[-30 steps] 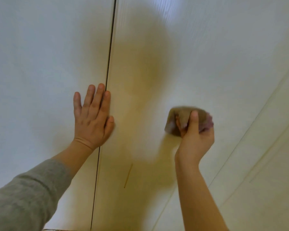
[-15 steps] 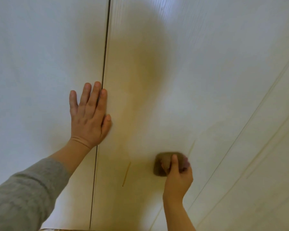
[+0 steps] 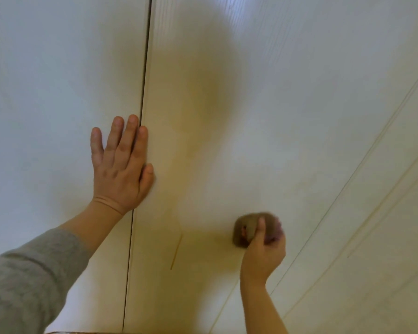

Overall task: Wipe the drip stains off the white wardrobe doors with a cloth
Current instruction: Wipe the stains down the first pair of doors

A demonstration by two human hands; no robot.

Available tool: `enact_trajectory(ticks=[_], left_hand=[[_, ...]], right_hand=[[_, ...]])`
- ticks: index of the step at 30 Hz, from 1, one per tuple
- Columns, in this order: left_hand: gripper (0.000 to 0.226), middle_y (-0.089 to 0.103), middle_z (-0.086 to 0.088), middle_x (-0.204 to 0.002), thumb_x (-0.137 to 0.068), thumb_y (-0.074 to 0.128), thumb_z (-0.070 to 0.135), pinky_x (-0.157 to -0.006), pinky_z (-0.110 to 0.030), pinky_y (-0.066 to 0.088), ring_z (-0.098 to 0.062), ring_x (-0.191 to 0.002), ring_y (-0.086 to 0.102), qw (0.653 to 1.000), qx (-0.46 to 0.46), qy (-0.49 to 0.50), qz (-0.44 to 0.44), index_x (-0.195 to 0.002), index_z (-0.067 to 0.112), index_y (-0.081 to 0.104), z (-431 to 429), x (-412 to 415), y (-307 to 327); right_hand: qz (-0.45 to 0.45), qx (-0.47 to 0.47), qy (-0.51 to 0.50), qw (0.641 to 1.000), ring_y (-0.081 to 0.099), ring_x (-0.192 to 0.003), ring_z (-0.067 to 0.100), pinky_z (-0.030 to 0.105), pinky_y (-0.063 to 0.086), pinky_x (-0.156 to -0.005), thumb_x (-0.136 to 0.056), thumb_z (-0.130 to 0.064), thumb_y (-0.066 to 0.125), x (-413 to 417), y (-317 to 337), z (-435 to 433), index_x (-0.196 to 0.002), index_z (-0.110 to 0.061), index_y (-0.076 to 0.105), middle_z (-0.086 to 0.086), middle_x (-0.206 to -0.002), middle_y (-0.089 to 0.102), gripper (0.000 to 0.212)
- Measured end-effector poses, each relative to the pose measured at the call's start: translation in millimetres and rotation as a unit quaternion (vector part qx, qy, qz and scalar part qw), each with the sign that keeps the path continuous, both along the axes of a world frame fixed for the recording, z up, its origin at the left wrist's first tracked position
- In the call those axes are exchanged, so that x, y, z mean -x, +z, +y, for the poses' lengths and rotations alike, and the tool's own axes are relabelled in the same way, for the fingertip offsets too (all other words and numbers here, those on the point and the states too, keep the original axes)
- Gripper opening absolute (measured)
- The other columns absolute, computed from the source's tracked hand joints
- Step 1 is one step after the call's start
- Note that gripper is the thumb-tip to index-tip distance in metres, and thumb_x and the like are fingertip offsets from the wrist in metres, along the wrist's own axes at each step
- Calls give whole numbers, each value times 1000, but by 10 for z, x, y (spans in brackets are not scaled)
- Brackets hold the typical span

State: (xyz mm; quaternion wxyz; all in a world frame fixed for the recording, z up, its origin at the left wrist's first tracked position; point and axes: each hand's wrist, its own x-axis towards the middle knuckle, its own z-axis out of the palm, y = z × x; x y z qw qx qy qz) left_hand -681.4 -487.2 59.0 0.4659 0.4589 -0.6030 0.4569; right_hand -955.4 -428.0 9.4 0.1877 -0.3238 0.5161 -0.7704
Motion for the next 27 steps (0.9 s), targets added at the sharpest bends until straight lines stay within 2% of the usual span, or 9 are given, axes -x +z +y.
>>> enact_trajectory(ticks=[4, 7, 11, 15, 19, 21, 22, 24, 27], left_hand=[[65, -6, -2, -167, -99, 25, 33, -121, -55, -1, -25, -153, -1, 1000, 2, -1, -2, -157, 6, 12, -1, -5, 0], [65, -6, -3, -167, -100, 24, 33, -121, -54, -2, -25, -153, -1, 1000, 5, 3, -4, -157, 5, 11, 0, -1, 3], [64, -6, -3, -167, -100, 25, 33, -121, -54, -3, -25, -153, -1, 1000, 3, 4, -2, -157, 5, 13, 6, 5, -9], [64, -5, -3, -167, -100, 24, 33, -121, -54, -3, -26, -153, -1, 1000, 4, 7, -4, -157, 5, 13, -7, 4, -14], [65, -5, -3, -167, -100, 24, 33, -121, -55, -2, -25, -153, -1, 1000, 3, 5, -1, -157, 6, 12, -17, 3, -9], [64, -5, -2, -167, -100, 24, 33, -121, -54, -2, -25, -153, -1, 1000, 3, 5, 0, -157, 6, 11, -7, 3, -8], [64, -6, -2, -167, -100, 24, 33, -121, -54, -3, -25, -154, -2, 1000, 1, 5, 0, -157, 7, 11, -1, 2, -4], [64, -7, -1, -167, -100, 23, 33, -121, -53, -4, -24, -154, -3, 1000, -4, 2, 2, -157, 7, 9, 13, 8, -6], [65, -7, -1, -167, -100, 24, 33, -121, -55, -3, -24, -153, -3, 1000, -6, -2, 1, -157, 7, 9, 16, 5, 1]], right_hand=[[-25, -79, 15, 996, 64, -91, 24, 25, 47, -74, -93, -16, 65, 85, -376, 157, -87, -21, 63, -2, -85, 65, 8], [-22, 3, 11, 1000, 63, -93, 18, 35, 53, -86, -93, -14, 65, 95, 95, 128, -98, -10, 64, 2, -92, 66, 6], [-32, 118, 8, 992, 63, -113, 30, 47, 49, -102, -87, -27, 69, 202, 826, -127, -114, 1, 61, 21, -116, 66, 40], [-39, 133, 1, 990, 70, -97, 18, 31, 58, -84, -93, -16, 67, 283, 886, -271, -109, -2, 63, 9, -102, 69, 22], [-65, 48, -30, 996, 63, -112, 25, 30, 52, -96, -93, -15, 66, 277, 231, -177, -119, 3, 61, 16, -117, 66, 32], [-87, -22, -28, 996, 64, -107, 25, 27, 53, -93, -93, -16, 65, 316, -177, -62, -111, -7, 64, 12, -111, 67, 20], [-94, -52, -18, 994, 64, -106, 25, 34, 53, -95, -93, -16, 65, 329, -306, -10, -105, -16, 64, 6, -106, 68, 12], [-95, -77, -7, 992, 65, -103, 25, 50, 51, -97, -92, -15, 66, 359, -338, 75, -95, -23, 64, 0, -98, 67, 9], [-66, -17, -32, 997, 63, -102, 21, 51, 48, -100, -92, -13, 66, 486, 160, 8, -104, -5, 64, 8, -105, 67, 15]])
